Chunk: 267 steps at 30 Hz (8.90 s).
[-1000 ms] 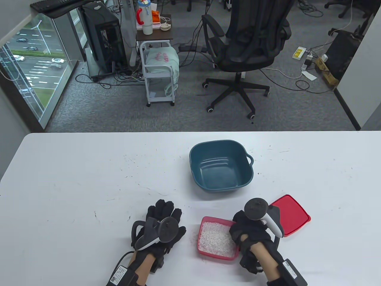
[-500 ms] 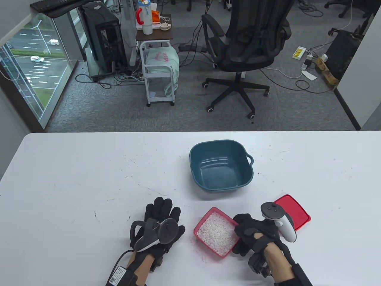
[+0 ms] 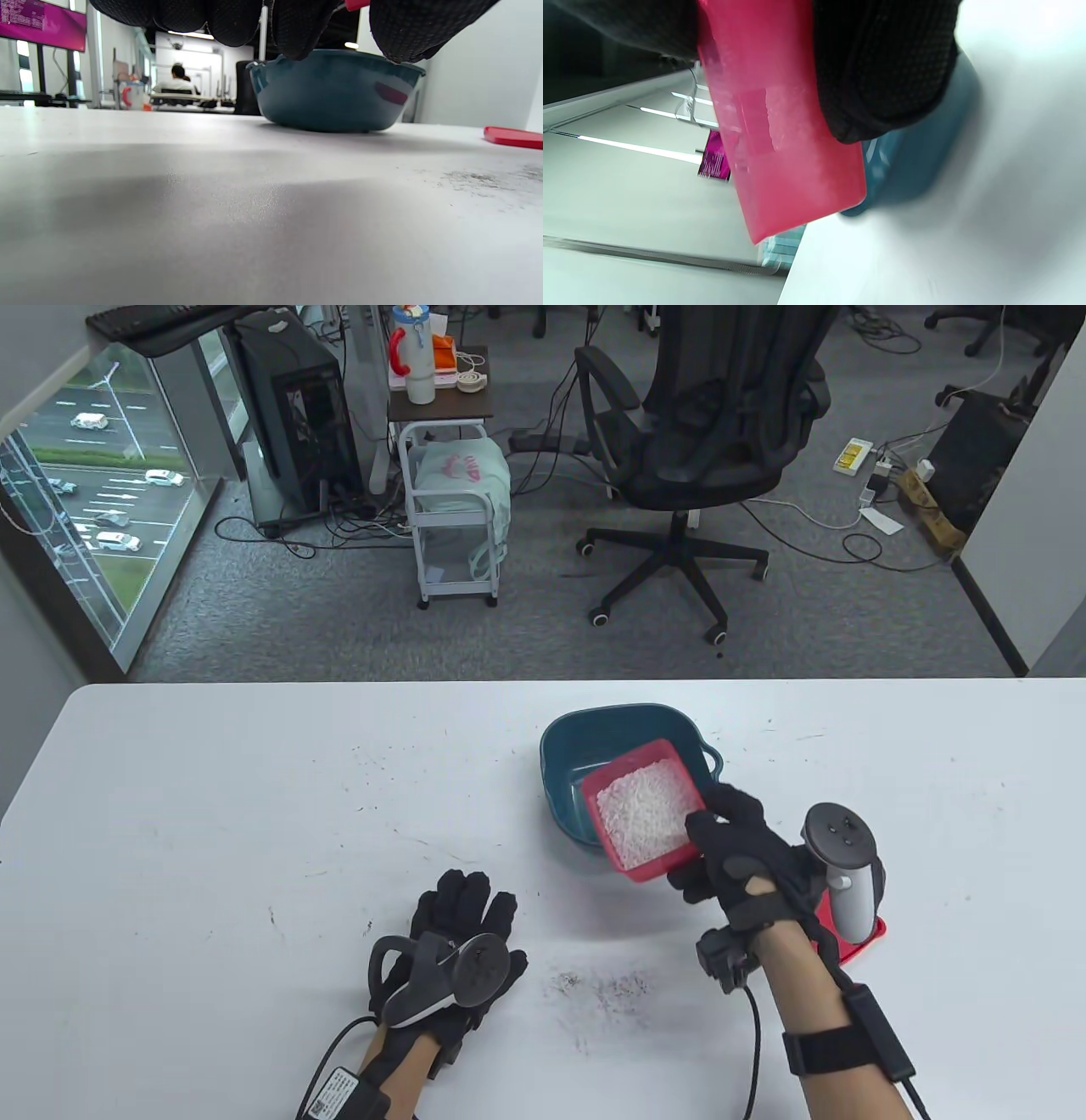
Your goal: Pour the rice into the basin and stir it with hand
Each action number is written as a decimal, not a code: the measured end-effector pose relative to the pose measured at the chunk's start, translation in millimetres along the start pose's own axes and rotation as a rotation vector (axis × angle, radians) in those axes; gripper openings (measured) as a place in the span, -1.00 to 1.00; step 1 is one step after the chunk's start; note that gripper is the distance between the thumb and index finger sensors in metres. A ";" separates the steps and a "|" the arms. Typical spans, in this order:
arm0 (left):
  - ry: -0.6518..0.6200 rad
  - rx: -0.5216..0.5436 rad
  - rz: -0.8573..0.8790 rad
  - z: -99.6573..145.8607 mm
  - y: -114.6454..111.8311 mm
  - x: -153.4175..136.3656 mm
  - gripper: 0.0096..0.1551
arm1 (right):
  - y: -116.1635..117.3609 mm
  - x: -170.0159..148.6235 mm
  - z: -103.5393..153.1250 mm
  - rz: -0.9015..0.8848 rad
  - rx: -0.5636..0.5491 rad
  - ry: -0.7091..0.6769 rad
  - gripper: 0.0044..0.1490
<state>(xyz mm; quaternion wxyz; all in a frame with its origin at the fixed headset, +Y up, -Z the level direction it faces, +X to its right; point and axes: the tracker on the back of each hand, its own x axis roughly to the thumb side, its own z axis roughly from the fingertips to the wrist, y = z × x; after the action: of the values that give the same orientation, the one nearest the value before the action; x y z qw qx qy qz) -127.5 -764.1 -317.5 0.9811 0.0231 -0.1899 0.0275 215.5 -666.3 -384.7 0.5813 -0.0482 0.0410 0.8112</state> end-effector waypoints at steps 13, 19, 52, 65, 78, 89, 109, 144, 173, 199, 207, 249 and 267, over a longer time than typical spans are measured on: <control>-0.018 -0.006 -0.072 1.0 2.4 6.4 -0.04 | 19.8 23.2 -49.1 0.374 -0.249 0.063 -0.03; -0.024 -0.019 -0.083 1.0 0.1 9.5 -0.04 | 35.1 29.6 -52.2 0.565 -0.300 0.028 -0.01; -0.011 -0.041 -0.099 1.5 3.3 10.8 -0.05 | 43.1 50.8 -27.9 1.282 -0.441 -0.529 0.04; -0.011 -0.044 -0.100 1.3 3.6 11.1 -0.06 | 31.6 23.8 -31.0 1.249 -0.524 -0.437 0.02; -0.012 -0.044 -0.098 1.4 3.5 11.6 -0.06 | 28.7 18.8 -20.4 1.169 -0.671 -0.475 0.06; -0.016 -0.048 -0.102 1.9 3.7 12.7 -0.06 | 24.4 12.5 -16.9 1.312 -0.648 -0.466 0.09; -0.011 -0.058 -0.108 2.2 4.8 14.6 -0.05 | -100.7 -83.7 -42.9 0.243 -0.480 0.387 -0.05; 0.306 0.091 0.531 -85.3 82.7 -38.3 -0.04 | -133.6 -120.6 95.6 0.183 -0.290 -0.033 -0.14; 0.344 -0.035 0.974 -152.0 34.3 -50.5 -0.19 | -127.7 -150.4 88.5 0.161 -0.213 0.040 -0.17; 0.187 -0.214 1.146 -18.8 -14.1 -23.7 -0.10 | -102.6 -137.2 86.4 0.267 -0.161 -0.065 -0.18; 0.185 -0.236 1.126 -17.7 -13.2 -22.1 -0.10 | -1.1 -25.1 84.5 0.675 0.187 -0.489 -0.20; 0.225 -0.169 1.116 -12.6 -14.3 -23.3 -0.16 | 186.3 -35.8 7.7 0.638 1.180 0.154 -0.19; 0.233 -0.169 1.111 -12.0 -14.6 -23.4 -0.17 | 171.1 -39.1 14.7 1.386 0.856 0.364 -0.19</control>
<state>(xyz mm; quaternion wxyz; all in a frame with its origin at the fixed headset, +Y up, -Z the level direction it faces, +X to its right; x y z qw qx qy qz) -143.8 -779.0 -337.9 0.8324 -0.1620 -0.0659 0.5259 65.5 -756.1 -363.4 -0.0969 0.0825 0.4594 0.8791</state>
